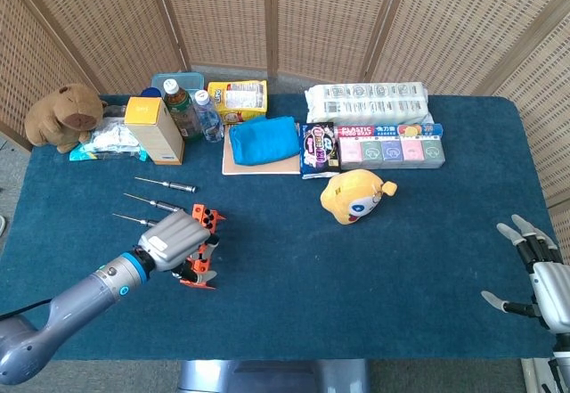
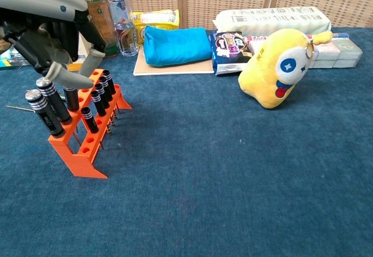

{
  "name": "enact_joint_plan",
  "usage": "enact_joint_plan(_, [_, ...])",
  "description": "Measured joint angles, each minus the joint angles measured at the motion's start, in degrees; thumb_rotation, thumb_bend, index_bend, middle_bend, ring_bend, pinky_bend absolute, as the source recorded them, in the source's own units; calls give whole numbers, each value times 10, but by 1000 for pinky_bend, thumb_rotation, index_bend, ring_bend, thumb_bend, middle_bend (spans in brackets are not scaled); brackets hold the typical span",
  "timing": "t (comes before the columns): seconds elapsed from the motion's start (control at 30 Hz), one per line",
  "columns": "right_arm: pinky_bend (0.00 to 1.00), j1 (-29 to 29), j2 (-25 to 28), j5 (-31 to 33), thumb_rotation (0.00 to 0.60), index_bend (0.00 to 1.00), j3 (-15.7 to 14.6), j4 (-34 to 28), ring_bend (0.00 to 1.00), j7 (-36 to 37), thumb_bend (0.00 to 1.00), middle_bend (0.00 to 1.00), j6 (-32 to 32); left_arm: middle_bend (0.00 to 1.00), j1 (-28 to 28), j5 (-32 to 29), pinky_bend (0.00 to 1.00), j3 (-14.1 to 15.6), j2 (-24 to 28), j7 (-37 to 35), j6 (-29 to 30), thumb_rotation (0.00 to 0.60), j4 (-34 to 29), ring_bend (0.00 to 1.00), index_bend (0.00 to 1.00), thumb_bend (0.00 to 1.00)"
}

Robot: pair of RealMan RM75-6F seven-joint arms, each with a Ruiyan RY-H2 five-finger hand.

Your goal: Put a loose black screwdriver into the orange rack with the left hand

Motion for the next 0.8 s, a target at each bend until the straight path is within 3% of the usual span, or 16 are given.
enact_joint_plan(0.43, [0, -1, 3, -1, 600, 118, 0, 1, 0, 7, 7, 0, 3, 915, -49, -68, 982, 33, -35, 102, 38, 256, -22, 892, 565, 281])
enact_joint_plan(0.8, [0, -1, 3, 1, 600, 117, 1, 0, 0, 6, 7, 0, 2, 915, -82, -119, 982, 58, -50, 162, 73, 325, -33, 892, 608, 281])
